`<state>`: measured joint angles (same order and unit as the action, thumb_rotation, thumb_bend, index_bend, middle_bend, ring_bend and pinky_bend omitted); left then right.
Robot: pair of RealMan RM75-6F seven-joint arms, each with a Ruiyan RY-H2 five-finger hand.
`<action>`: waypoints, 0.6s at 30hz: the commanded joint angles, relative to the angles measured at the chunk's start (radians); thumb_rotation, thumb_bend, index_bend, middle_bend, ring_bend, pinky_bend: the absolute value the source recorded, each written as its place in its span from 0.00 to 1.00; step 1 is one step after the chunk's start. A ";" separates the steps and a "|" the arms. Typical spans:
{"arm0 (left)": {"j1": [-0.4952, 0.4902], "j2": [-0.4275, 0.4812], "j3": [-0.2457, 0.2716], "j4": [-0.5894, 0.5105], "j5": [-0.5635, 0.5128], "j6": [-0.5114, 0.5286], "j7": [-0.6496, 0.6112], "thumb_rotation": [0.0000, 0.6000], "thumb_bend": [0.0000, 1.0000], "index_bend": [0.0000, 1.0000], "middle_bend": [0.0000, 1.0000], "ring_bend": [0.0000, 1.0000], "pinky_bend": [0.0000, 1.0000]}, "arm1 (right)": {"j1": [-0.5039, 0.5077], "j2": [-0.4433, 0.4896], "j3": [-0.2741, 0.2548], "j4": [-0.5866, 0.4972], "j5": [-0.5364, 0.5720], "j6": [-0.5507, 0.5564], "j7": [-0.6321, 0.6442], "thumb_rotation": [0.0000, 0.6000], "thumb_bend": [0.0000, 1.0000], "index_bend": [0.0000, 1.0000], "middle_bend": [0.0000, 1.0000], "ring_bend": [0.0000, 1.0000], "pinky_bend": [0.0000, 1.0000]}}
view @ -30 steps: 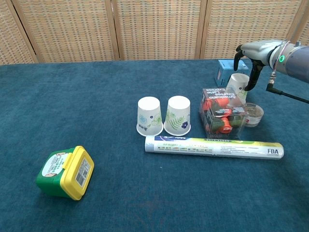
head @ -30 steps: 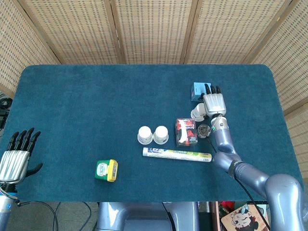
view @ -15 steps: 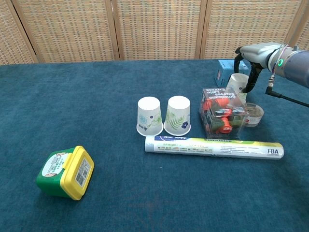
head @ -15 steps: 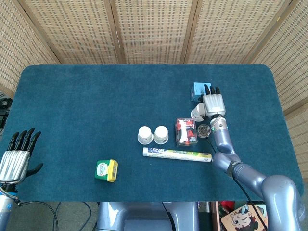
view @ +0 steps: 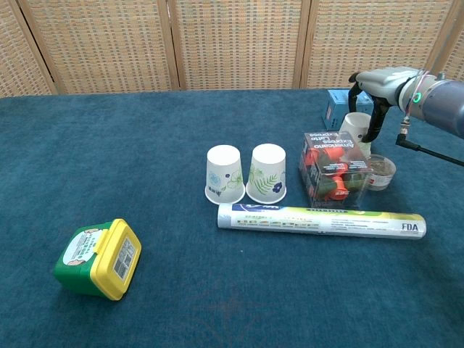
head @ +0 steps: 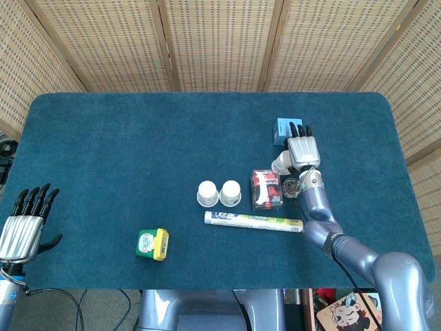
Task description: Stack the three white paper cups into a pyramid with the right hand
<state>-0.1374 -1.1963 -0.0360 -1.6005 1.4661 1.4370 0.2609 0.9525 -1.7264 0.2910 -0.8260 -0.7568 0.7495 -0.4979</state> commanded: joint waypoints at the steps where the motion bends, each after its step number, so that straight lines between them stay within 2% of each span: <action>1: 0.001 0.001 -0.001 0.001 0.000 0.002 -0.004 1.00 0.22 0.00 0.00 0.00 0.00 | 0.000 -0.001 0.001 -0.002 -0.001 0.002 -0.003 1.00 0.16 0.50 0.00 0.00 0.00; 18: 0.000 0.003 -0.001 0.000 0.002 0.004 -0.010 1.00 0.22 0.00 0.00 0.00 0.00 | 0.005 0.065 0.040 -0.074 -0.011 0.057 -0.026 1.00 0.16 0.52 0.01 0.00 0.00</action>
<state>-0.1370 -1.1937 -0.0371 -1.6008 1.4685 1.4407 0.2508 0.9571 -1.6666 0.3283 -0.8943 -0.7698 0.8026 -0.5198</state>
